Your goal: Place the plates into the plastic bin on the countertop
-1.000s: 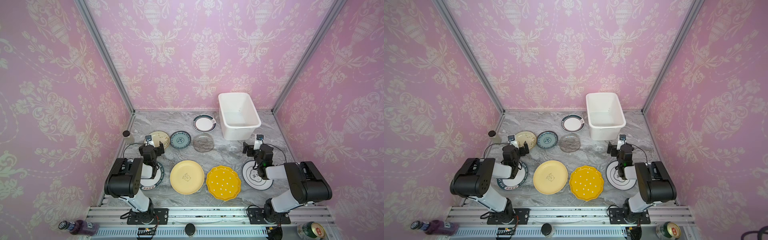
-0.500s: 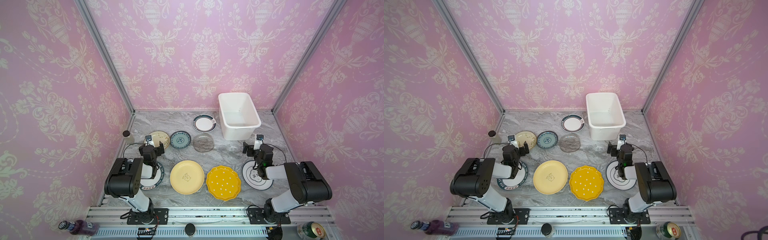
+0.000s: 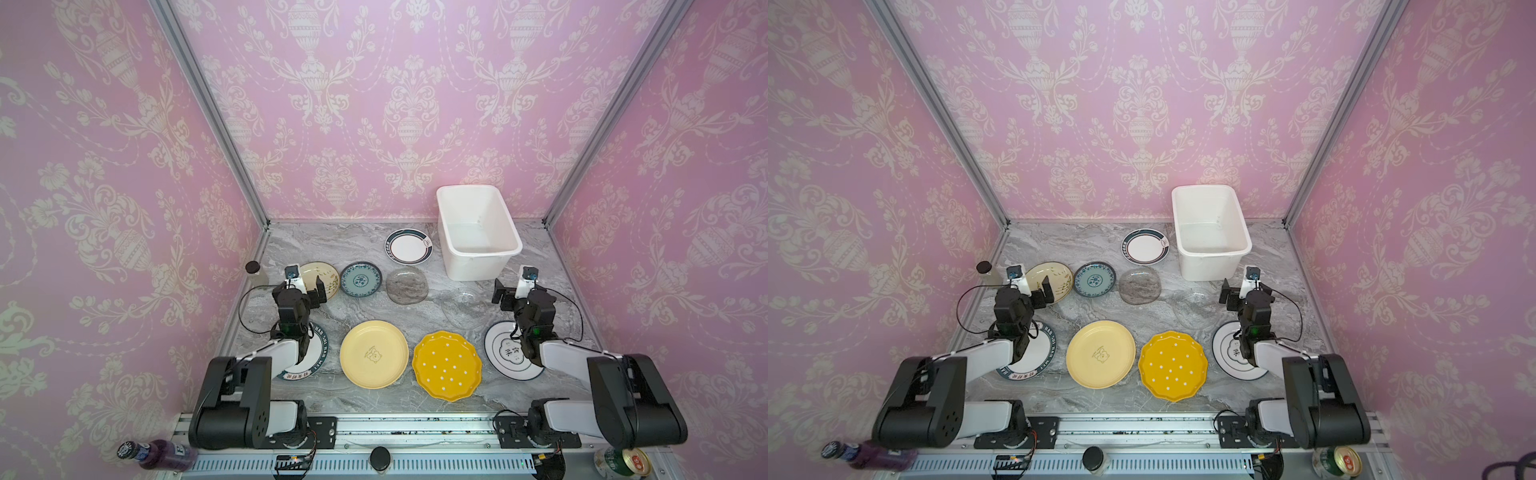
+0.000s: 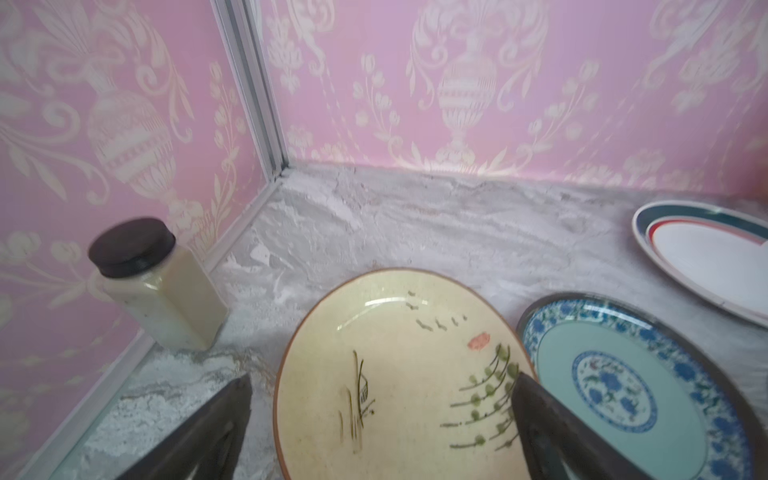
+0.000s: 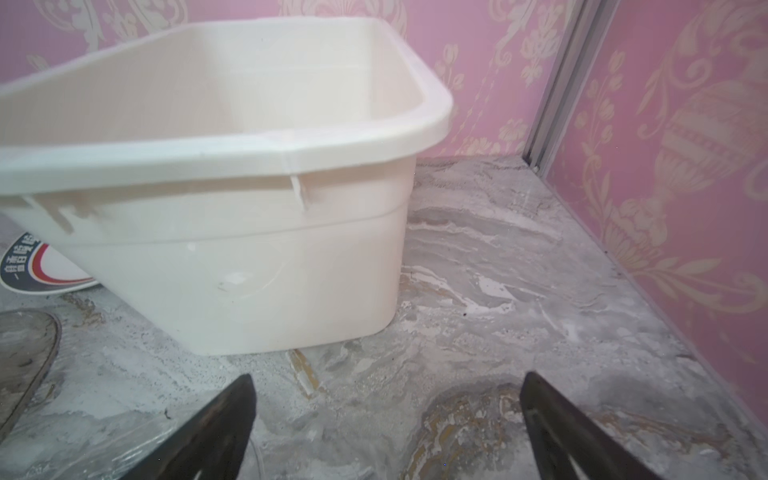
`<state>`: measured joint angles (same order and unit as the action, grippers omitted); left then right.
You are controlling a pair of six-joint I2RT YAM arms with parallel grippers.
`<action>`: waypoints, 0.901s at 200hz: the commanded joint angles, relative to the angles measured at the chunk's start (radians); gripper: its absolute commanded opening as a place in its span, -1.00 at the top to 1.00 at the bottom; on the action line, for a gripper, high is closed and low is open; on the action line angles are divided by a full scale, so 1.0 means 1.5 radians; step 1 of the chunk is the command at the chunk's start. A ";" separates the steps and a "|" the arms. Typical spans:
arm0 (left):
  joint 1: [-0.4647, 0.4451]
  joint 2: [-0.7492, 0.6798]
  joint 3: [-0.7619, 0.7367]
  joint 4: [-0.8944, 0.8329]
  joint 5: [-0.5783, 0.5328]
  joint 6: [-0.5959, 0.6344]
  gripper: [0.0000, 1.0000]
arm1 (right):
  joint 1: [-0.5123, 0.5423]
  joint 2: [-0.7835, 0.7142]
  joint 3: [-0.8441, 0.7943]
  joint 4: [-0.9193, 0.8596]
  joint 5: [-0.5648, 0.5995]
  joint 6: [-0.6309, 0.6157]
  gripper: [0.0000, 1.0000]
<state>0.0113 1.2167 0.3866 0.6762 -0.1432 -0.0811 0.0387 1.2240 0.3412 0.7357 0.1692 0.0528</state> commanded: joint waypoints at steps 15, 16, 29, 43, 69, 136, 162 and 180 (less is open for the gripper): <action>0.006 -0.199 0.114 -0.418 -0.028 -0.146 -0.99 | 0.013 -0.170 0.151 -0.407 0.110 0.091 -1.00; 0.005 -0.204 0.117 -0.427 -0.029 -0.148 -0.99 | 0.013 -0.174 0.156 -0.416 0.111 0.097 -1.00; 0.006 -0.259 0.160 -0.550 -0.045 -0.234 -0.99 | 0.011 -0.219 0.215 -0.547 0.119 0.185 -1.00; 0.007 -0.296 0.222 -0.723 -0.059 -0.380 -0.99 | 0.005 -0.263 0.276 -0.703 0.141 0.346 -1.00; 0.015 -0.332 0.271 -0.867 0.052 -0.500 -0.99 | -0.024 -0.330 0.314 -0.753 -0.004 0.353 -1.00; 0.009 -0.273 0.344 -1.066 0.281 -0.546 -0.99 | 0.078 -0.175 0.459 -0.953 -0.282 0.347 -1.00; -0.079 -0.214 0.355 -1.144 0.281 -0.546 -0.97 | 0.244 -0.107 0.489 -0.990 -0.264 0.359 -0.98; -0.165 -0.195 0.335 -1.142 0.262 -0.586 -0.98 | 0.334 -0.031 0.525 -1.020 -0.263 0.360 -0.90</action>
<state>-0.1127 0.9081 0.9020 -0.9073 0.2157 -0.8894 0.4049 1.0771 1.0489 -0.6693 -0.1871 0.5690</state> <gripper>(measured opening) 0.988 0.974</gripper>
